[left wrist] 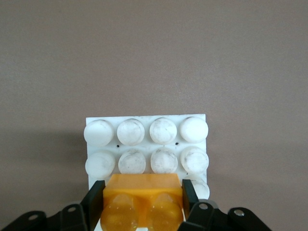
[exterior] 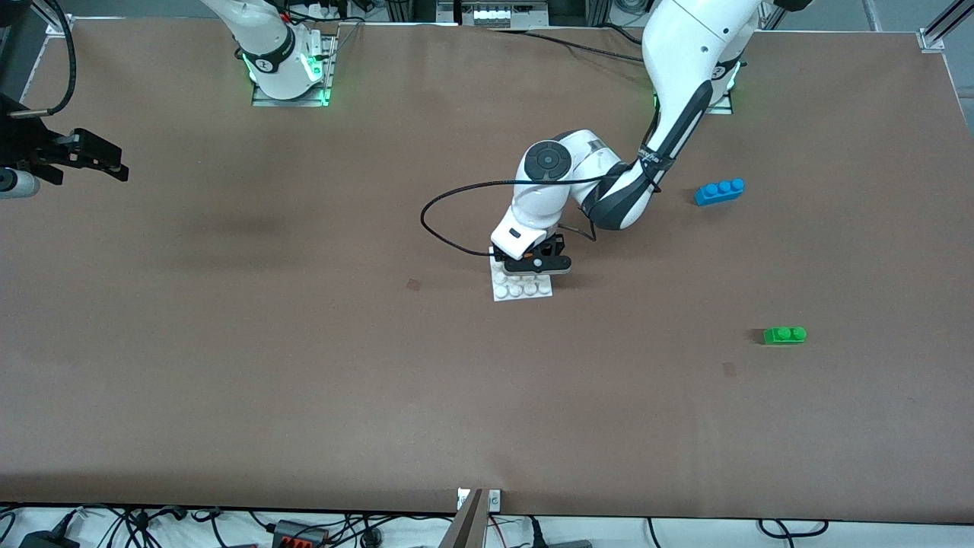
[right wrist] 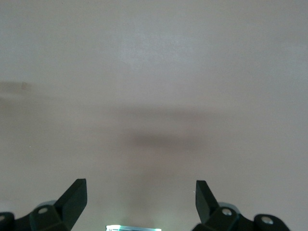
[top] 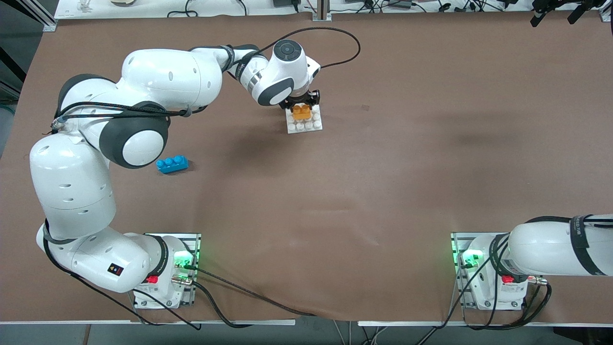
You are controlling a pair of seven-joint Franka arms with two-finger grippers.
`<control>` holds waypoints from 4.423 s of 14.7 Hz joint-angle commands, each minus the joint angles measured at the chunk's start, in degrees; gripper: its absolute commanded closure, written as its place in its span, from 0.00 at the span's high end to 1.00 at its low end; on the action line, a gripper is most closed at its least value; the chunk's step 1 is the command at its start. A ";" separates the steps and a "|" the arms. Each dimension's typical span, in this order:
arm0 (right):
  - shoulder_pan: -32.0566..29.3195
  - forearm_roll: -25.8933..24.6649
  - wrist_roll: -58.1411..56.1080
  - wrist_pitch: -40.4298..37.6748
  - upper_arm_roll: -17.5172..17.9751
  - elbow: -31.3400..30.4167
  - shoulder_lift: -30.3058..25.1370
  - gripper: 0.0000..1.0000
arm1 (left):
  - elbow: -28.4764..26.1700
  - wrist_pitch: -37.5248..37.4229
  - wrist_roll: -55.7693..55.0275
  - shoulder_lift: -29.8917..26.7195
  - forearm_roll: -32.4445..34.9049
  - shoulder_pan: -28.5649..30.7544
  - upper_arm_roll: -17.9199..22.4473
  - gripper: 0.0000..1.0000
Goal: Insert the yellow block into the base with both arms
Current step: 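Press the yellow block down onto the studs with the left gripper, then open the left gripper to release the yellow block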
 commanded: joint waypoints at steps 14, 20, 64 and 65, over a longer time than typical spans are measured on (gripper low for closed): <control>-0.01 -0.11 0.66 -1.21 -0.04 1.16 0.13 1.00 | -1.66 0.14 -0.48 0.26 -1.32 0.44 -0.06 0.63; -0.09 -0.11 0.66 -1.21 -0.30 1.16 0.13 1.00 | -1.31 0.06 -0.74 -0.17 -1.32 0.62 -0.15 1.00; -0.01 -0.11 0.66 -1.21 -0.31 1.16 0.21 1.00 | 0.89 1.37 0.14 2.81 -0.53 -0.35 0.11 0.44; -0.01 -0.11 0.57 -1.21 -0.31 1.16 0.21 1.00 | 0.89 1.37 0.14 2.90 -0.53 -0.35 0.20 0.44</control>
